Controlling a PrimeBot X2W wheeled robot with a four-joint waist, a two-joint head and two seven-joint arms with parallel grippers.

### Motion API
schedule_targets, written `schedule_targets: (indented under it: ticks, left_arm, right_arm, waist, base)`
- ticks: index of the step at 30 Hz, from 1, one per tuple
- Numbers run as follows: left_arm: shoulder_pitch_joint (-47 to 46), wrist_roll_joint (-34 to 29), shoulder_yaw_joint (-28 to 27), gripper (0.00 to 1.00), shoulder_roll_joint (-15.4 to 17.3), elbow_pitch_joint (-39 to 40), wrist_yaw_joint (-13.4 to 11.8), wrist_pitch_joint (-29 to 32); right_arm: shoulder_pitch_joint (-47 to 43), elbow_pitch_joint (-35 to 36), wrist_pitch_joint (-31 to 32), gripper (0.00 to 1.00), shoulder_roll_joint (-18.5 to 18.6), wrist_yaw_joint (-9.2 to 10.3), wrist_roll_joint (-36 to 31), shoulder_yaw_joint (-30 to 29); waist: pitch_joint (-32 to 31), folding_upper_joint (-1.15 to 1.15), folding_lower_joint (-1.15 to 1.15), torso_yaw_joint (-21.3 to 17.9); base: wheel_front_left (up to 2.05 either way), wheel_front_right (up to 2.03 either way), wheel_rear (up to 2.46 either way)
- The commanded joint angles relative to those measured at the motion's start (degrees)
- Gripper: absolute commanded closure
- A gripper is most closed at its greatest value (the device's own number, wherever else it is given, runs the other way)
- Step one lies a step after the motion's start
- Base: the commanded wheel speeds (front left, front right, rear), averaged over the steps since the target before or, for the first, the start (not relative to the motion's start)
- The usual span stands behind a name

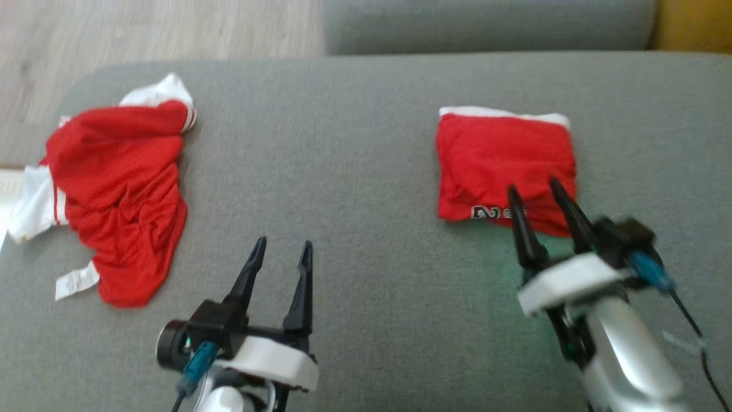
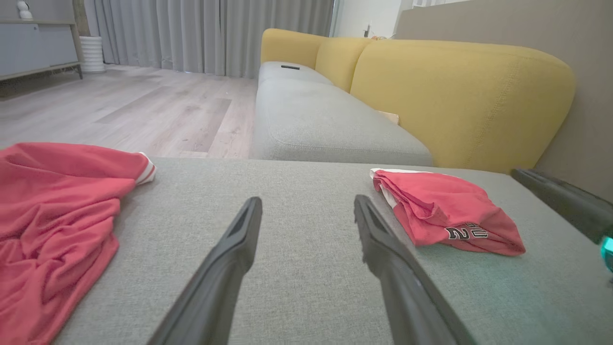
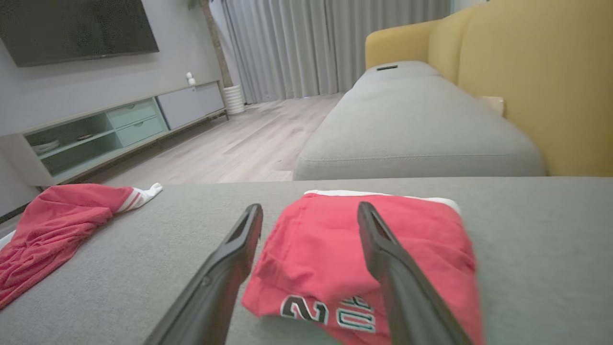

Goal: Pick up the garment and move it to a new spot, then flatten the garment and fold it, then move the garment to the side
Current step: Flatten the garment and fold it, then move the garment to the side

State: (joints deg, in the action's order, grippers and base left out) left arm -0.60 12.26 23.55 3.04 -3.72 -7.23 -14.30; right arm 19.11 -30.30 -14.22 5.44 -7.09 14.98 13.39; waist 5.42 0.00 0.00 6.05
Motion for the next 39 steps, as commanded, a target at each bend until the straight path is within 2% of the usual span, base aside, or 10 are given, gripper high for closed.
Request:
schedule_targets:
  ticks: [1,8,17,39]
  left_arm:
    - [-0.6,-0.6,-2.4,0.00,-0.2,1.7,0.0,-0.7]
    - [2.8,-1.8,-6.1,0.00,-0.2,1.5,0.6,-0.7]
    - [6.2,-2.2,-8.6,0.00,-0.2,0.4,1.0,-0.7]
    - [8.8,-2.7,-9.1,0.00,-0.2,1.1,1.4,-0.7]
  right_arm:
    - [-0.7,3.7,-0.8,0.00,0.3,-0.40,-0.7,0.1]
    - [-12.4,12.8,-0.8,0.00,0.8,-0.40,-3.0,-7.5]
    - [-21.2,16.9,-0.8,0.00,-0.2,-0.40,-4.0,-9.5]
    - [-22.6,17.8,-0.8,0.00,-1.4,-0.40,-5.2,-8.1]
  waist:
    - [-2.4,0.00,0.00,-1.4]
    - [-6.5,0.00,0.00,-2.5]
    - [-8.8,0.00,0.00,-2.2]
    - [-9.1,0.00,0.00,-2.3]
  base:
    - [0.00,0.00,0.00]
    - [0.00,0.00,0.00]
    - [0.00,0.00,0.00]
    - [0.00,0.00,0.00]
